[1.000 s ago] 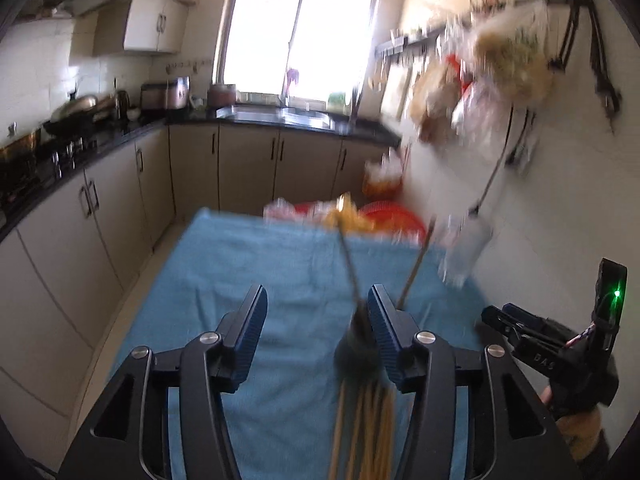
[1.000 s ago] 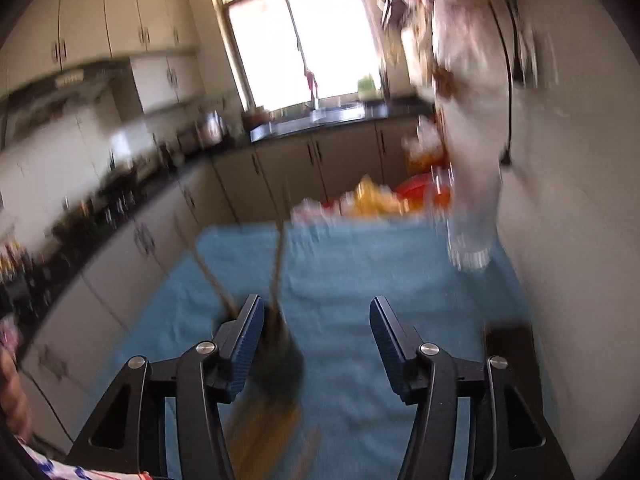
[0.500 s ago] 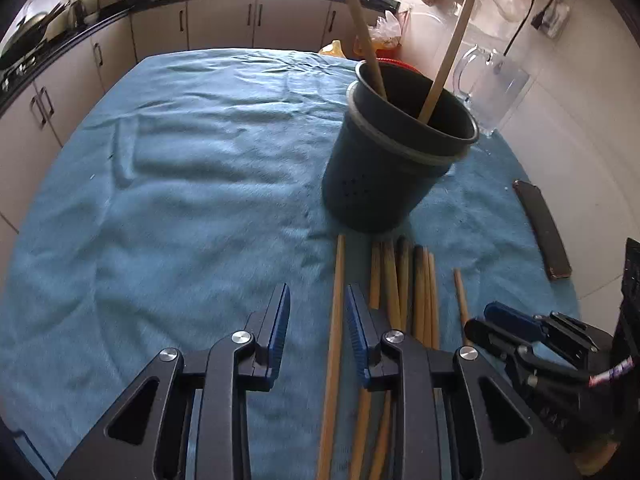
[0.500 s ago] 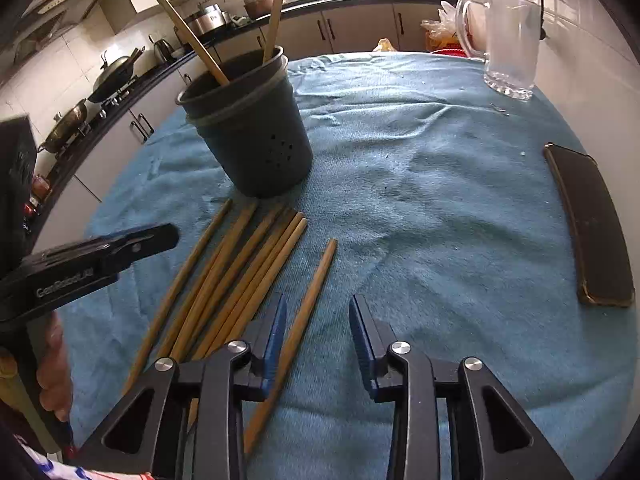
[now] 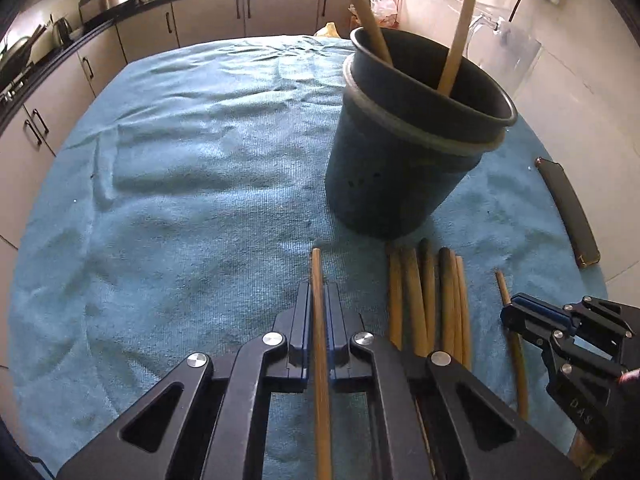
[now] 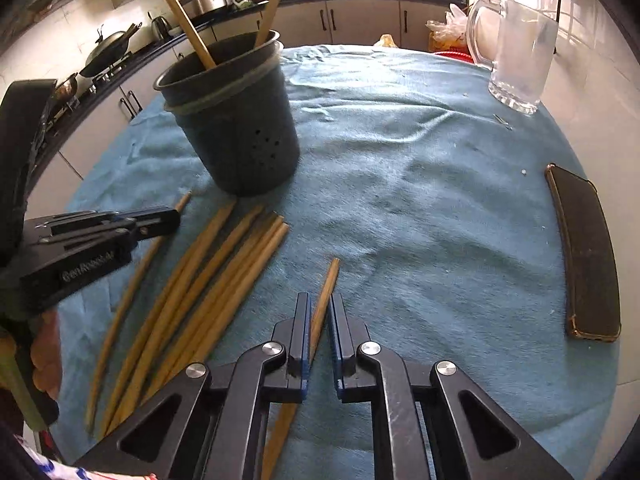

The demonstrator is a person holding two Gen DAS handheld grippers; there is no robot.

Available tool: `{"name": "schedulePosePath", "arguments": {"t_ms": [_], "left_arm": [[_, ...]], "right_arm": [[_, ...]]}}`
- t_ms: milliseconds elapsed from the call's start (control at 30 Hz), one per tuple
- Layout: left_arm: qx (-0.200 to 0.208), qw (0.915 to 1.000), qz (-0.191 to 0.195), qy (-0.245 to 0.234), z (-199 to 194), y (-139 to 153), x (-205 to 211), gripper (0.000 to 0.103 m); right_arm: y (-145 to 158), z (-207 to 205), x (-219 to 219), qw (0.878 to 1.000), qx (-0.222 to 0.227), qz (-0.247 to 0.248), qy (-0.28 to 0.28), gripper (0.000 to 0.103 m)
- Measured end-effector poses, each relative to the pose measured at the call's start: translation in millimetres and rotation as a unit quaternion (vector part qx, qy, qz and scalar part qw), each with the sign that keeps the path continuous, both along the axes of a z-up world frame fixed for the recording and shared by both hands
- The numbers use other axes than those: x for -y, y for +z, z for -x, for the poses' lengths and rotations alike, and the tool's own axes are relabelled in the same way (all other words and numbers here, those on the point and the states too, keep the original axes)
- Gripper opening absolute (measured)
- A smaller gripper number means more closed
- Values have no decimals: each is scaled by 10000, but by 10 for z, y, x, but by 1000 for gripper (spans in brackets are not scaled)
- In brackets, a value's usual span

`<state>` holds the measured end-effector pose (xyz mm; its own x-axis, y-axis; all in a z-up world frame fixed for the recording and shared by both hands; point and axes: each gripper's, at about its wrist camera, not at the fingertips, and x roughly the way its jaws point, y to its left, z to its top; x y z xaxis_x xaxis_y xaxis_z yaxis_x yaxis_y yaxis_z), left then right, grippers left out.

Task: Organize utensils
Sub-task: 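Close the left gripper on a chopstick while the right gripper grasps another, then lift both held chopsticks and carry them above the utensil holder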

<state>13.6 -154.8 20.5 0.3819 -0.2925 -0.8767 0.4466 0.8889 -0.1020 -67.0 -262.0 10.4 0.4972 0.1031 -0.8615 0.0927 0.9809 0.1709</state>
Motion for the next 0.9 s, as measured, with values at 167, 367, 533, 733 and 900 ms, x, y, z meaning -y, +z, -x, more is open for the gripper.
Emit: {"name": "schedulePosePath", "arguments": {"t_ms": [167,367,533,733,900], "left_arm": [[-38,9999,-87,-64,-104,-2,95,6],[24,9999,-103,-79,-118,-14,160,5],[224,9996,94,109,9,163,-13,5],[762,9950,597,266,380,706,-354,5],[1271,9865,971,352,809,1191,-537,5]], "right_arm": [[8,-138,-58,9996,-179,209,6,10],[5,-260,-202,9979,-215,602,-56,9],[124,-157,-72,9996,65,21,-257,6],[572,221,13,9952,898,-168,-351,6],[983,556,19,9863,1593,-198,-388,6]]}}
